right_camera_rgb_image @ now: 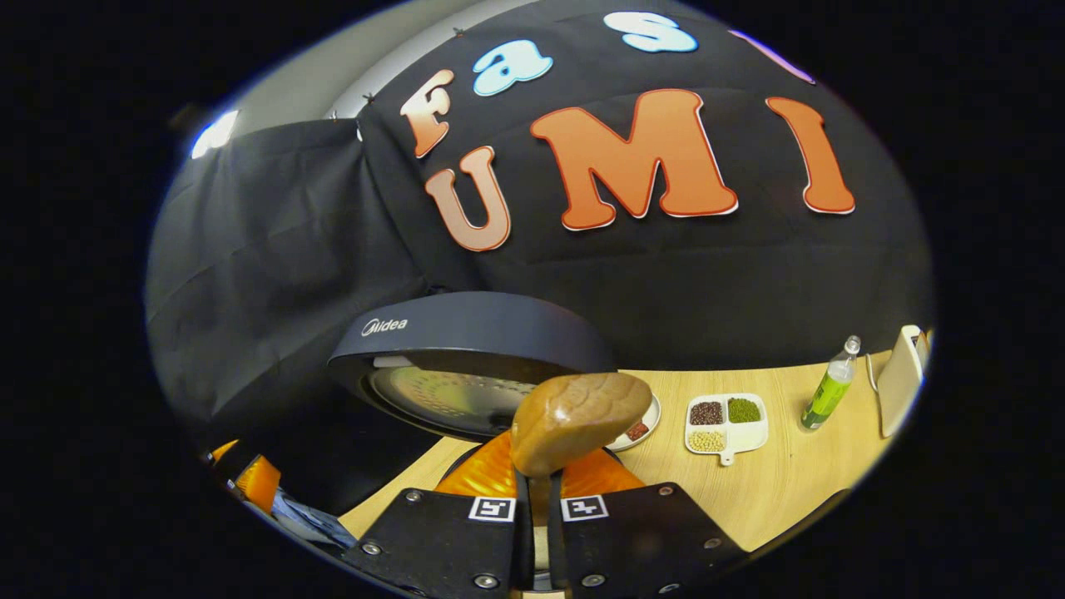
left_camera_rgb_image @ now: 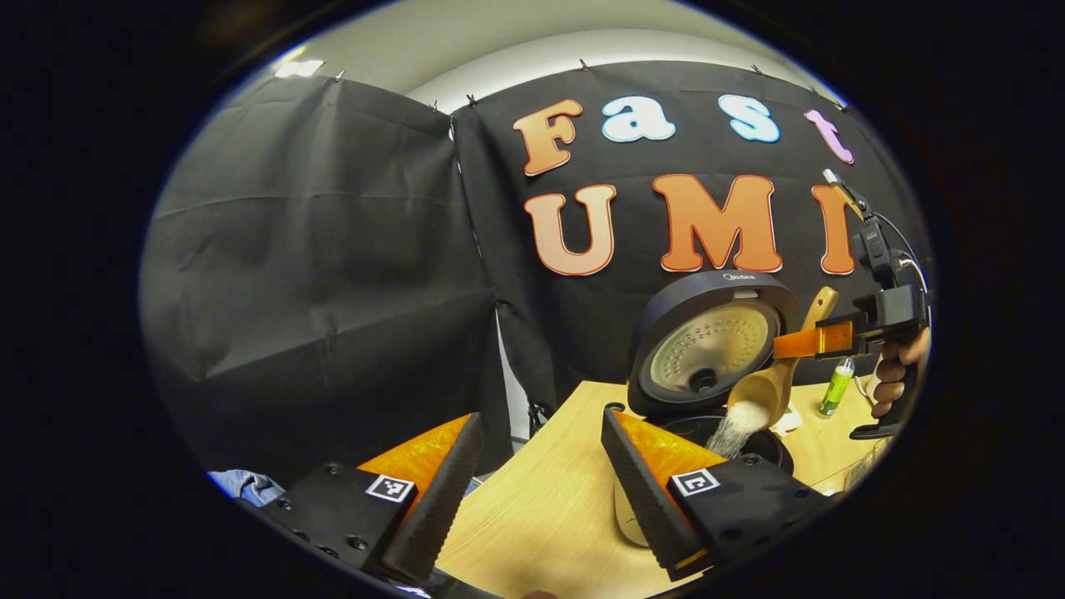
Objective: Close the left gripper, press the button to open the rice cooker; take a wooden spoon from the chopstick holder with the right hand, scoop a spoonful of rice and pour it into the rice cooker, then put the wooden spoon back into the chopstick holder.
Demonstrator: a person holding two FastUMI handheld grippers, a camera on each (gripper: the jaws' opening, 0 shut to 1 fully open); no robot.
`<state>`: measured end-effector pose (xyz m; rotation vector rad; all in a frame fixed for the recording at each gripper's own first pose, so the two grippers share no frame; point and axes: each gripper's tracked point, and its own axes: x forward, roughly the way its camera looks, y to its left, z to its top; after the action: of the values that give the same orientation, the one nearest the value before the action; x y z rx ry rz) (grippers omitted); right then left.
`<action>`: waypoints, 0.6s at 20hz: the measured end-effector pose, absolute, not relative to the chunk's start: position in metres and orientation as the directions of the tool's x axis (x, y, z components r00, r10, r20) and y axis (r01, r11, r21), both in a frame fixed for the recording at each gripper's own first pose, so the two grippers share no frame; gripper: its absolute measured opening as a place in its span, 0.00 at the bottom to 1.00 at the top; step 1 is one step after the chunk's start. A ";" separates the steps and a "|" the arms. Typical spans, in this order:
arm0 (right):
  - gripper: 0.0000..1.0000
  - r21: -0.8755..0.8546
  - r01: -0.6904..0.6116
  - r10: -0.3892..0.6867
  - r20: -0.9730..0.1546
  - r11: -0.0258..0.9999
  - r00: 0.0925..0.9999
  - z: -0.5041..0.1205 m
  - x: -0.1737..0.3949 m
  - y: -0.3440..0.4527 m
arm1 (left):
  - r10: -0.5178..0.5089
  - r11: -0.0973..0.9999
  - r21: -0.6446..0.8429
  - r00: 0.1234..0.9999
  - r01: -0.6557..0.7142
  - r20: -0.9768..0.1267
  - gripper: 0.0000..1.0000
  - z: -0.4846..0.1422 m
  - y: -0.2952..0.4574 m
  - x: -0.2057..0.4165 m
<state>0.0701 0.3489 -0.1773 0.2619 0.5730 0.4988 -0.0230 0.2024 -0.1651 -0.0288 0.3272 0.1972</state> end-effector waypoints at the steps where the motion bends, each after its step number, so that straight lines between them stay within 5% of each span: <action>1: 0.06 0.352 -0.391 0.520 -0.453 0.851 0.724 -0.179 0.068 0.351 | 0.188 0.980 0.002 0.927 -0.198 -0.324 0.89 -0.165 0.203 -0.024; 10: 0.06 0.104 -0.541 0.534 -0.397 0.835 0.747 -0.164 0.059 0.375 | 0.200 0.977 -0.004 0.920 -0.214 -0.336 0.96 -0.172 0.208 -0.027; 12: 0.06 0.041 -0.576 0.547 -0.379 0.816 0.747 -0.162 0.053 0.380 | 0.200 0.977 -0.003 0.920 -0.214 -0.337 0.88 -0.173 0.209 -0.027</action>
<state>0.0532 0.3802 -0.1621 -0.0800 0.3890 0.6151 -0.0271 0.2085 -0.1726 -0.0401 0.3422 0.2130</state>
